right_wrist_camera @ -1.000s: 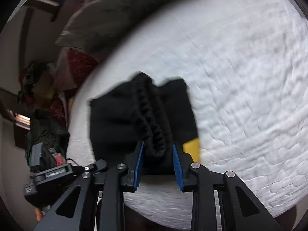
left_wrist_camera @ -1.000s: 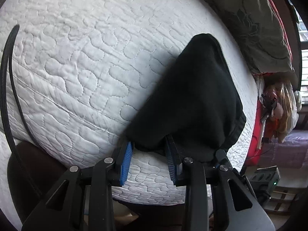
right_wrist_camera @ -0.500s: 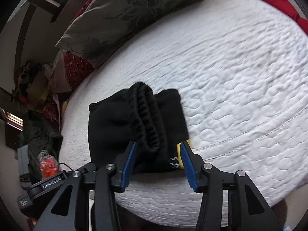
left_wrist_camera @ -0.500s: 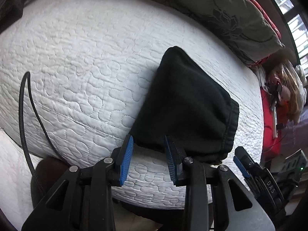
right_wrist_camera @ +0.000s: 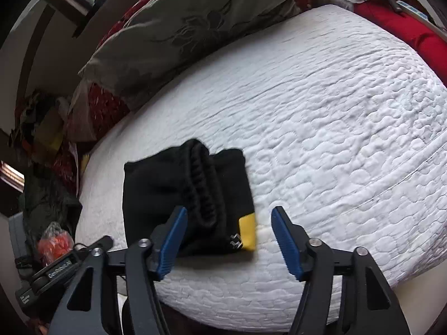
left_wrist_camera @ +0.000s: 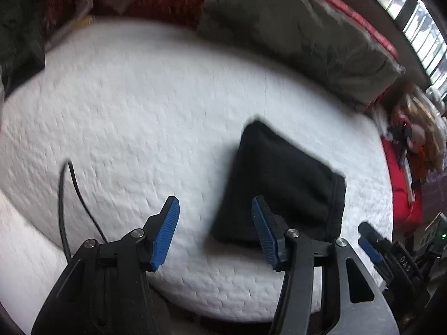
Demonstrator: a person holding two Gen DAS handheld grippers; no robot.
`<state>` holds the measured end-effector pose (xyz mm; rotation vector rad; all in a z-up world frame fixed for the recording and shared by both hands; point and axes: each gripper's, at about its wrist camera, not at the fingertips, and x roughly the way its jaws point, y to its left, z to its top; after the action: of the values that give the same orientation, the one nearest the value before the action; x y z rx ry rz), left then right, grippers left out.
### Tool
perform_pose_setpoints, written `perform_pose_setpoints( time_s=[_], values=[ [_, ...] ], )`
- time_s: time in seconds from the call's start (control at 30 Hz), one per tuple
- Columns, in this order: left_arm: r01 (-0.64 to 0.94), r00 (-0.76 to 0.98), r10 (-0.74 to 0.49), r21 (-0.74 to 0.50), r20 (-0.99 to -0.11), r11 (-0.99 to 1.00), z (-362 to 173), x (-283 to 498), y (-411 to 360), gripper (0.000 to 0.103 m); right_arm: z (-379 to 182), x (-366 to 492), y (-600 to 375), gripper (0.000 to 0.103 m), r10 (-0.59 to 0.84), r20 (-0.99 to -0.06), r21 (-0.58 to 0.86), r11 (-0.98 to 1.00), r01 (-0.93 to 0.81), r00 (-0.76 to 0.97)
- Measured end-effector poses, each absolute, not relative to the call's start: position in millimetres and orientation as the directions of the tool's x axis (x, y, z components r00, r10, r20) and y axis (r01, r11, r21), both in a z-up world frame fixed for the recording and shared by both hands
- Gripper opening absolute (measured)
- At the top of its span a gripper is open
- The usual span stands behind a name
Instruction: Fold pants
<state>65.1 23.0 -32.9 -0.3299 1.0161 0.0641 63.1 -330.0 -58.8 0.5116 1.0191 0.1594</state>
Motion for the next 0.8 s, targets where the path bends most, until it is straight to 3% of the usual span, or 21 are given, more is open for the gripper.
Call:
perform_pose_setpoints(
  time_s=[0.13, 0.2, 0.4, 0.57, 0.8],
  values=[
    [-0.185, 0.603, -0.055, -0.206, -0.796, 0.961, -13.9, 81.4, 37.3, 0.055, -58.5, 71.2, -334.7, 0.07, 0.367, -0.755, 0.493, 0.864, 0.101, 0.543],
    [-0.13, 0.551, -0.084, -0.185, -0.83, 0.974, -14.7, 109.0, 34.1, 0.063, -59.3, 78.6, -332.7, 0.07, 0.38, -0.746, 0.504, 0.859, 0.091, 0.546],
    [0.0, 0.448, -0.164, -0.183, -0.879, 0.983, -29.7, 131.2, 10.3, 0.063, -68.7, 101.1, -324.5, 0.07, 0.395, -0.757, 0.517, 0.85, 0.106, 0.521],
    [0.107, 0.414, -0.154, -0.12, -0.897, 0.987, -50.2, 131.1, -17.1, 0.063, -80.8, 103.2, -326.5, 0.07, 0.425, -0.764, 0.529, 0.843, 0.096, 0.485],
    [0.104, 0.377, -0.195, -0.168, -0.906, 0.98, -62.4, 136.3, -15.1, 0.063, -94.9, 103.4, -319.7, 0.078, 0.418, -0.784, 0.502, 0.862, 0.071, 0.458]
  ],
)
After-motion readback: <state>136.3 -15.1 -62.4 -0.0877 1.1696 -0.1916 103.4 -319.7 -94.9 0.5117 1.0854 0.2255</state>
